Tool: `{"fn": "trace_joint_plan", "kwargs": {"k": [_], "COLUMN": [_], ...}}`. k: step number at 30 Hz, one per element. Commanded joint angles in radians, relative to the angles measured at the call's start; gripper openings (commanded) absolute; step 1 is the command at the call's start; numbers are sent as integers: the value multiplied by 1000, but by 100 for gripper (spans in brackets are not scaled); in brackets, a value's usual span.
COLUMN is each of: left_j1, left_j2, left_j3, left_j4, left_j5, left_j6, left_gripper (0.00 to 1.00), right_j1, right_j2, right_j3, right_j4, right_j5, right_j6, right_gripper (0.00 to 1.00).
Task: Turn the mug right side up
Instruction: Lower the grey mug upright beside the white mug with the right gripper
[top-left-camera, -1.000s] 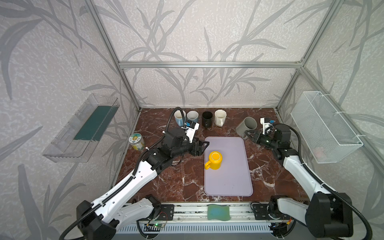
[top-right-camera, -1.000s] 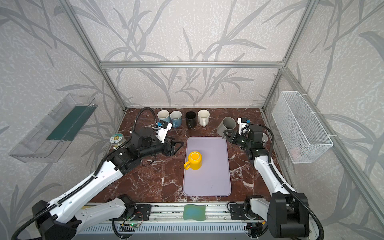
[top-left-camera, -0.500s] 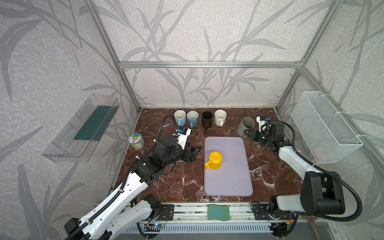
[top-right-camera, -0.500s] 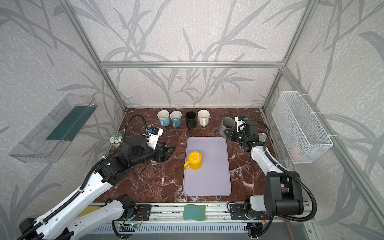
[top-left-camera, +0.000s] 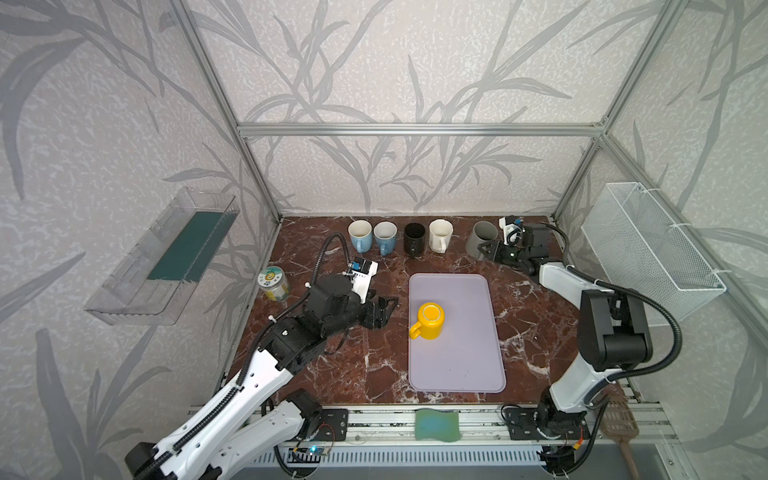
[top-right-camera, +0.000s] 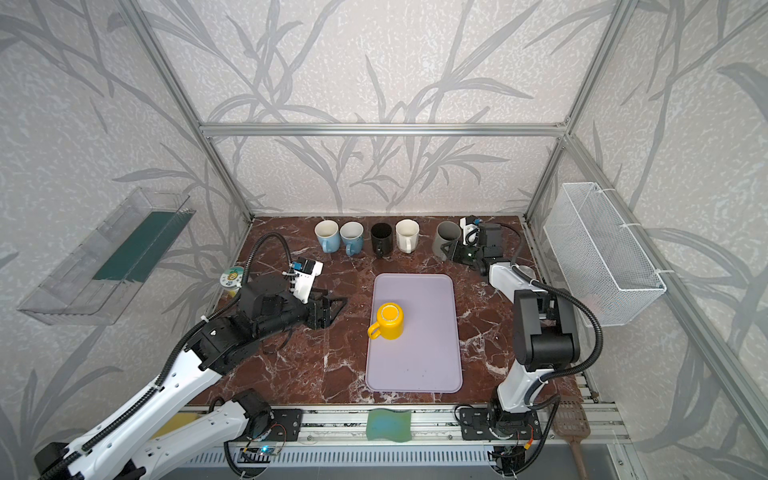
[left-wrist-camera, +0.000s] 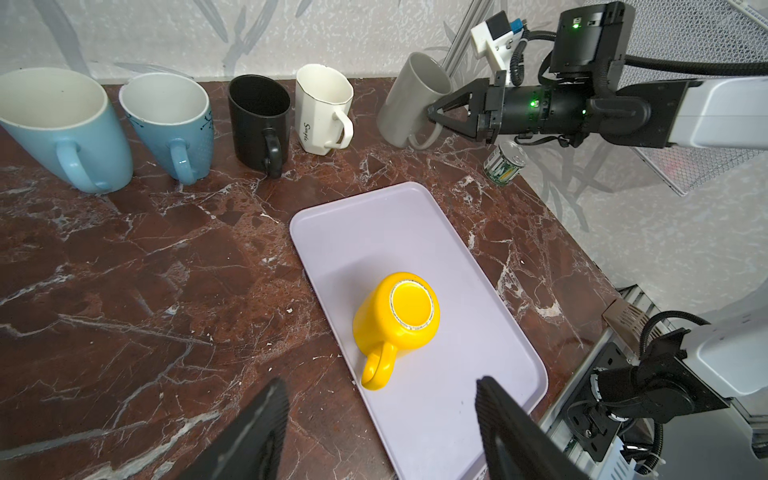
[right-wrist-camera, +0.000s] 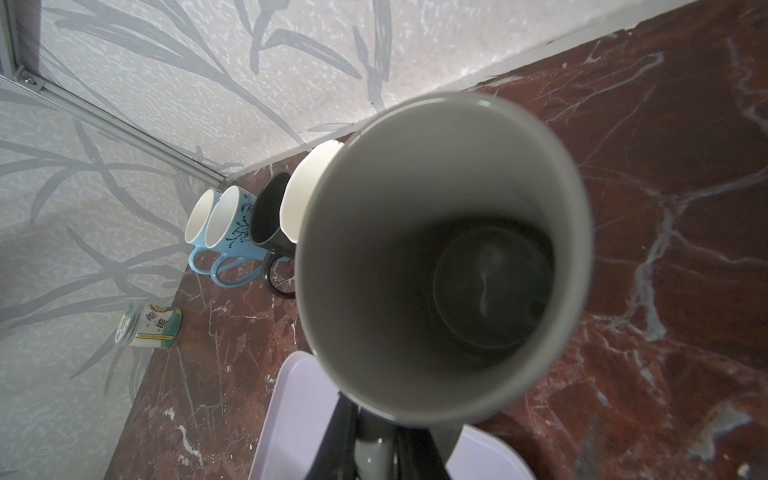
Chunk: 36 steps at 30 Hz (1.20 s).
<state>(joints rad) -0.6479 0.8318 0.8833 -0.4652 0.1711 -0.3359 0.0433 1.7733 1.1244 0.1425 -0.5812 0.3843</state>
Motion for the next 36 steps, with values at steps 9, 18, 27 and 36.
{"fn": "trace_joint_plan", "kwargs": {"k": [9,18,27,36], "left_j1": [-4,-4,-4,-5], "left_j2": [-28,-40,-49,-41], "left_j3": [-7,-20,-33,-19], "left_j4": [-47,-56,-55,-62], "left_j5": [-26,-25,-18,-15], "left_j6": [-14,-26,-35,-25], "left_gripper": [73,73,73,73], "right_j1": [53,73,75,75], "right_j2": [125,159,184,225], "right_j3": [167,188,234,297], "right_j4": [68,52,0,-59], "right_j5": [43,106,121,94], "right_j6": [-60,-59,-73,-64], "right_gripper": [0,0,0,0]}}
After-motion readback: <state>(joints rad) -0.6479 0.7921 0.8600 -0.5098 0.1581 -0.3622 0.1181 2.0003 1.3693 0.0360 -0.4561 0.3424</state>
